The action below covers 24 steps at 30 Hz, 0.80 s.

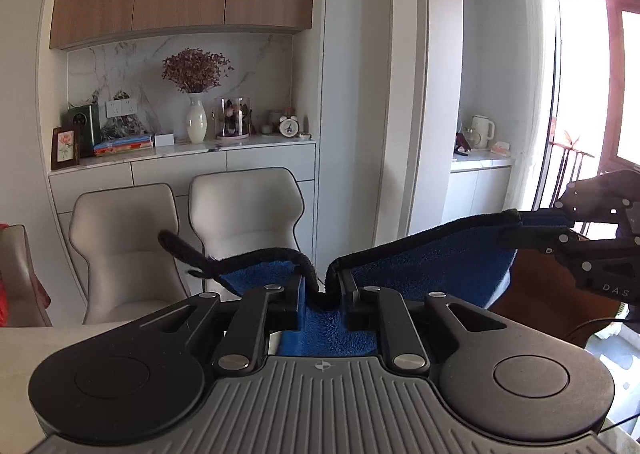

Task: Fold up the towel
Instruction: 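Lift the towel with both grippers, shake it open and lay it flat, then open both grippers to release the flattened towel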

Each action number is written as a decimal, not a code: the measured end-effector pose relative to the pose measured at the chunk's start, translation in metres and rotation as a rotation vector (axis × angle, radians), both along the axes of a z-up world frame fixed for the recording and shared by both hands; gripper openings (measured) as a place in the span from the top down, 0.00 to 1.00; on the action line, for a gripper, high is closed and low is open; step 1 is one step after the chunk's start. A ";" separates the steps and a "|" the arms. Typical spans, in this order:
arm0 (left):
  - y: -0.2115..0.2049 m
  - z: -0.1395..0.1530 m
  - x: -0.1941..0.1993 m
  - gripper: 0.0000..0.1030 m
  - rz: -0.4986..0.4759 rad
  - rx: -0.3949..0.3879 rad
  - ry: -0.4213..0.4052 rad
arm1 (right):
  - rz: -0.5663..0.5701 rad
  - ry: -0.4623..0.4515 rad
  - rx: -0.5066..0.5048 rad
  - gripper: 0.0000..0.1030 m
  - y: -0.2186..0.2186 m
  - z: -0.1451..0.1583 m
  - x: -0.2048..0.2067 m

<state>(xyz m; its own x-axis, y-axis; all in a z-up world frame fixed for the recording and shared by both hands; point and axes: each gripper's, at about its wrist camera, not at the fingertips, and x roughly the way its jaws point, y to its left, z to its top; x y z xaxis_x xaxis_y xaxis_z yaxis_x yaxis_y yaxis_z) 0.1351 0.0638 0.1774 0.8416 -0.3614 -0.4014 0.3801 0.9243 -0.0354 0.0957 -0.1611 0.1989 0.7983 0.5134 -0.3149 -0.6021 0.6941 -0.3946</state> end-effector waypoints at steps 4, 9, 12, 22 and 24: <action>-0.003 -0.051 -0.059 0.82 0.039 -0.009 0.102 | 0.042 0.081 -0.081 0.91 0.004 -0.022 -0.056; -0.010 -0.157 -0.117 0.82 0.099 -0.042 0.402 | 0.060 0.389 -0.160 0.91 0.007 -0.105 -0.109; -0.003 -0.213 -0.139 0.83 0.125 -0.038 0.609 | 0.068 0.580 -0.276 0.89 0.011 -0.165 -0.132; 0.042 -0.223 -0.128 0.70 0.202 0.026 0.629 | -0.073 0.820 -0.169 0.74 -0.022 -0.203 -0.132; 0.049 -0.221 -0.116 0.59 0.216 0.040 0.590 | -0.151 0.801 -0.090 0.68 -0.029 -0.205 -0.115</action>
<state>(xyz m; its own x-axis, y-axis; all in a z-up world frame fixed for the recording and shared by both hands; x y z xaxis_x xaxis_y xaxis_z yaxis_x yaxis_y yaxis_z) 0.0195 0.1123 -0.0436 0.5263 -0.1830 -0.8304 0.1118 0.9830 -0.1457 -0.0190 -0.1901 -0.0066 0.3719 0.3642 -0.8538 -0.6279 0.7761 0.0576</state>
